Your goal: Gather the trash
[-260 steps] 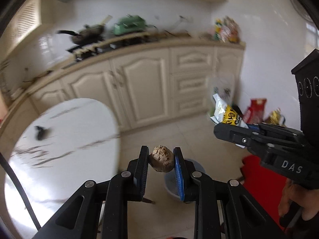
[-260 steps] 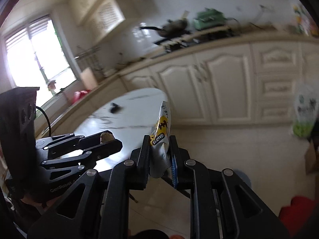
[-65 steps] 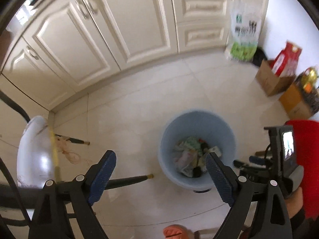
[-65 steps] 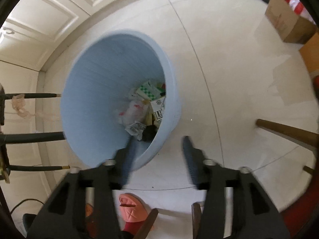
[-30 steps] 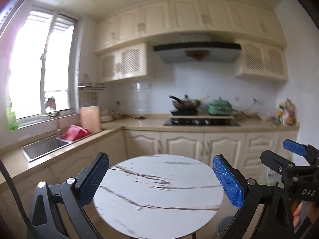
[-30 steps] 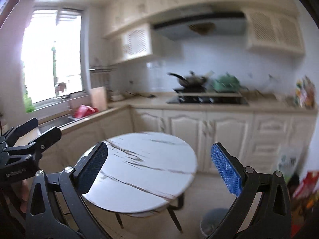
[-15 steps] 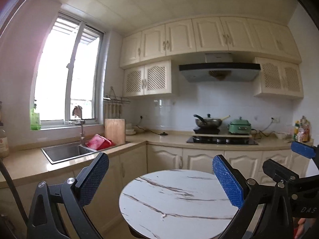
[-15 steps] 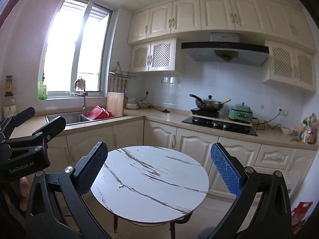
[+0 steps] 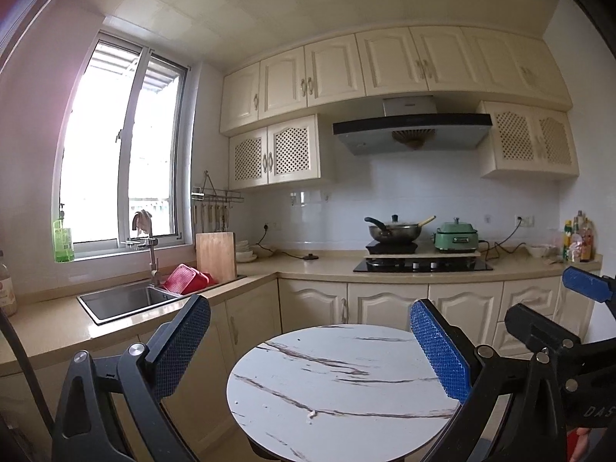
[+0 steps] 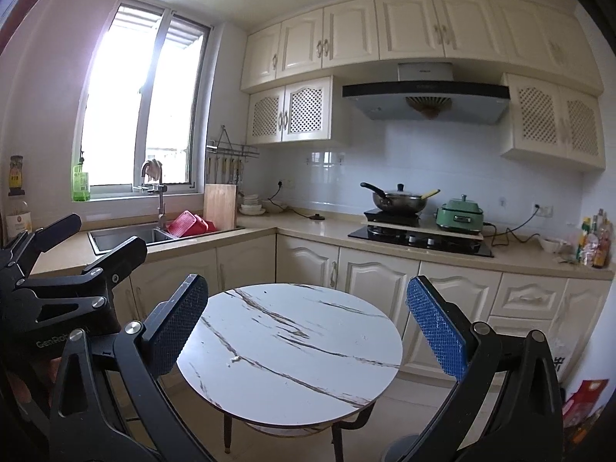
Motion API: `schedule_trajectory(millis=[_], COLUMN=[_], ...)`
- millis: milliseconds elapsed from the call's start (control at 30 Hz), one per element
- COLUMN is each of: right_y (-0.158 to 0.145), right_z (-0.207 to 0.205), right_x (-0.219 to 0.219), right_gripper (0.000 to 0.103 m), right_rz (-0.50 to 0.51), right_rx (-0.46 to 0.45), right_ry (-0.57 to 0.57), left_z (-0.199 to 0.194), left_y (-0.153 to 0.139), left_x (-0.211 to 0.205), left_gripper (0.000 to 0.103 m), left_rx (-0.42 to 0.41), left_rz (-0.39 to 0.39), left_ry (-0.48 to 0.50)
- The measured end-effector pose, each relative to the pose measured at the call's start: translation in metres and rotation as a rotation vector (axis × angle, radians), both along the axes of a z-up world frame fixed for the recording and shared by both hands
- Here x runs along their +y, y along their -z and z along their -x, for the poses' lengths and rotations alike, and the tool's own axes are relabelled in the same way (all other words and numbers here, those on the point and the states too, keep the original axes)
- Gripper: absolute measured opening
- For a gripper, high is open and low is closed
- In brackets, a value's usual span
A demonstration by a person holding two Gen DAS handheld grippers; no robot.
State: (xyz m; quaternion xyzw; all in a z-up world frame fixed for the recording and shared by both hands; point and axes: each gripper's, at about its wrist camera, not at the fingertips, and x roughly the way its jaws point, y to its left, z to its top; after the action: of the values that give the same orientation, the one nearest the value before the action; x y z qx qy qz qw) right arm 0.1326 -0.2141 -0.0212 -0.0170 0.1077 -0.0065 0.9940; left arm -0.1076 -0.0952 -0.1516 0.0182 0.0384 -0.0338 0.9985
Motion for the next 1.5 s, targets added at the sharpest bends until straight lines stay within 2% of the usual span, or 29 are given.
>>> schedule_trajectory(millis=[1100, 1500], right_y=[-0.001, -0.002], right_z=[0.006, 0.008], right_x=[-0.004, -0.003], right_gripper=[0.103, 0.103], right_rz=[0.003, 0.003], right_rx=[-0.017, -0.023], right_ry=[0.003, 0.006], left_z=[-0.004, -0.003], left_y=[-0.021, -0.019], left_x=[0.041, 0.047], left_gripper=[0.102, 0.102], left_rx=[-0.025, -0.033], left_rz=[0.006, 0.007], left_ry=[0.015, 0.015])
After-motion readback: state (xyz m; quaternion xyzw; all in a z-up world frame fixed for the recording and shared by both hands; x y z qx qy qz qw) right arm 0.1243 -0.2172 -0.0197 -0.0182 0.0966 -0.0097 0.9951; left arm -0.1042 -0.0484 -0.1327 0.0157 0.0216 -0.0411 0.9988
